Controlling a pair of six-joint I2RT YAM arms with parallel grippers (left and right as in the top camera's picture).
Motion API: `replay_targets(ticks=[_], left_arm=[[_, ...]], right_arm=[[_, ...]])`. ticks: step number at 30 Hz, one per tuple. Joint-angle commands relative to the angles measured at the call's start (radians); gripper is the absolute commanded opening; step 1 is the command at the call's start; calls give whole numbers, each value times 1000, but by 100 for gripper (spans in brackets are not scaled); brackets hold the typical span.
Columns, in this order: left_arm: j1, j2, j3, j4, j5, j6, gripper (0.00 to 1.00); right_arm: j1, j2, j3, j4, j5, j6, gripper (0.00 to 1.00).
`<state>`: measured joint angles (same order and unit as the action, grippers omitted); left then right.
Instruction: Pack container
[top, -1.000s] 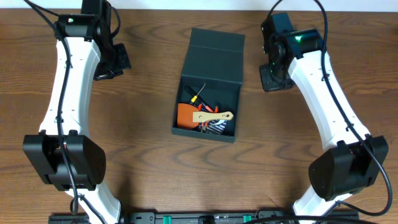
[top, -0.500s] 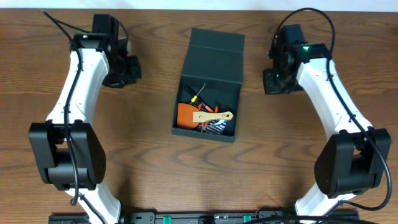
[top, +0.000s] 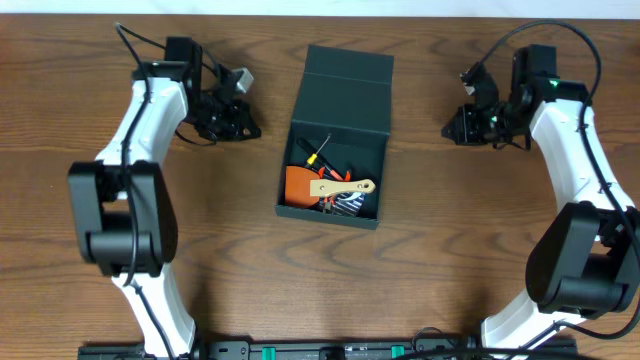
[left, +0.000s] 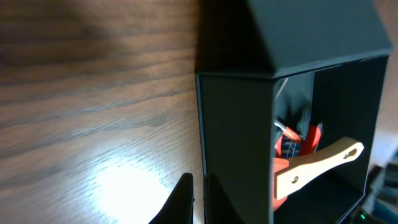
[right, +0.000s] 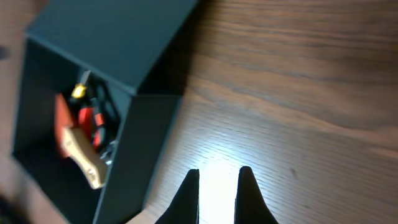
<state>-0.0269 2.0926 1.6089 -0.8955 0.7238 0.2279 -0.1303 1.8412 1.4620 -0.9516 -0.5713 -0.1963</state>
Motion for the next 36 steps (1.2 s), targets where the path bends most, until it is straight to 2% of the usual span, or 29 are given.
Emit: replay_targets(ticks=[1, 13, 22, 29, 36], left_arm=[[6, 52, 0, 2, 86, 53, 6], [11, 90, 0, 85, 117, 52, 6], [15, 93, 0, 216, 296, 40, 6], [45, 161, 0, 337, 456, -60, 6], [49, 227, 0, 383, 473, -100, 6]], right_arm=[[-10, -4, -42, 18, -148, -79, 1], [-10, 111, -92, 80, -349, -96, 1], [-23, 182, -92, 125, -459, -89, 1], [-68, 182, -92, 165, -543, -62, 1], [-95, 182, -92, 185, -511, -5, 1]])
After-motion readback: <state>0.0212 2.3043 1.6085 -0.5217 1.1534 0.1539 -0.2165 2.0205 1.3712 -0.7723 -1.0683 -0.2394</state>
